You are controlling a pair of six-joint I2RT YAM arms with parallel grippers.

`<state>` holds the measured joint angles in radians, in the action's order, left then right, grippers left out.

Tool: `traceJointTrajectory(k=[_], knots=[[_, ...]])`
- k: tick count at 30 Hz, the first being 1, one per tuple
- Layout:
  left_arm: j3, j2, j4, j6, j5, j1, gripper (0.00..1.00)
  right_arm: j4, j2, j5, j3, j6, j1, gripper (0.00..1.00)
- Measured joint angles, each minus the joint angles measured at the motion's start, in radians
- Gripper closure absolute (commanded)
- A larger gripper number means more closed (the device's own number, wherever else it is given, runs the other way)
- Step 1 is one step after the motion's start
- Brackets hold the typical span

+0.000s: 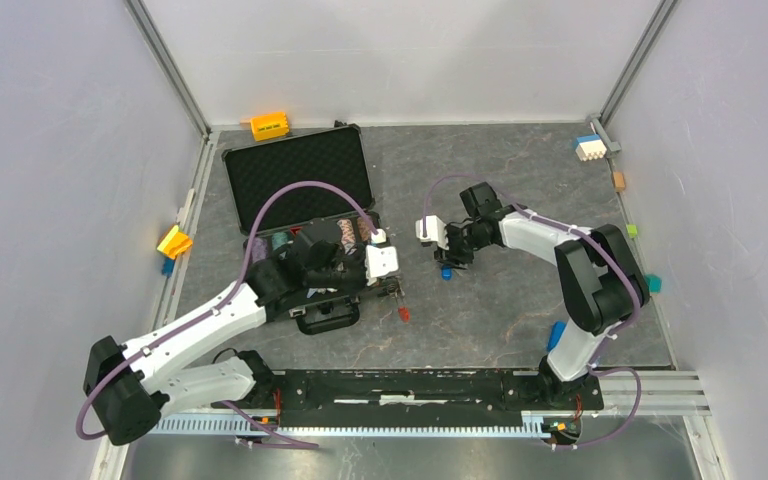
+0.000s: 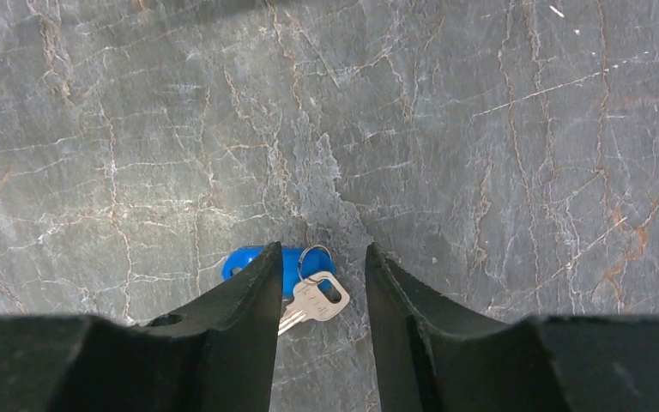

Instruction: Put the keys on the keyring

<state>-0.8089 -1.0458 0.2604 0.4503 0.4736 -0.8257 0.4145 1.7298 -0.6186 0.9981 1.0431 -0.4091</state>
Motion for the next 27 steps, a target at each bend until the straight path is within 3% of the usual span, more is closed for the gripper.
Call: traceJointTrajectory(k=[13, 27], knots=[[0.000, 0.009, 0.000, 0.000, 0.000, 0.000, 0.98, 0.060, 0.034, 0.011, 0.035, 0.048, -0.003, 0.56], [0.000, 0.009, 0.000, 0.000, 0.002, 0.000, 0.98, 0.085, 0.087, 0.016, 0.093, 0.055, -0.002, 0.66]])
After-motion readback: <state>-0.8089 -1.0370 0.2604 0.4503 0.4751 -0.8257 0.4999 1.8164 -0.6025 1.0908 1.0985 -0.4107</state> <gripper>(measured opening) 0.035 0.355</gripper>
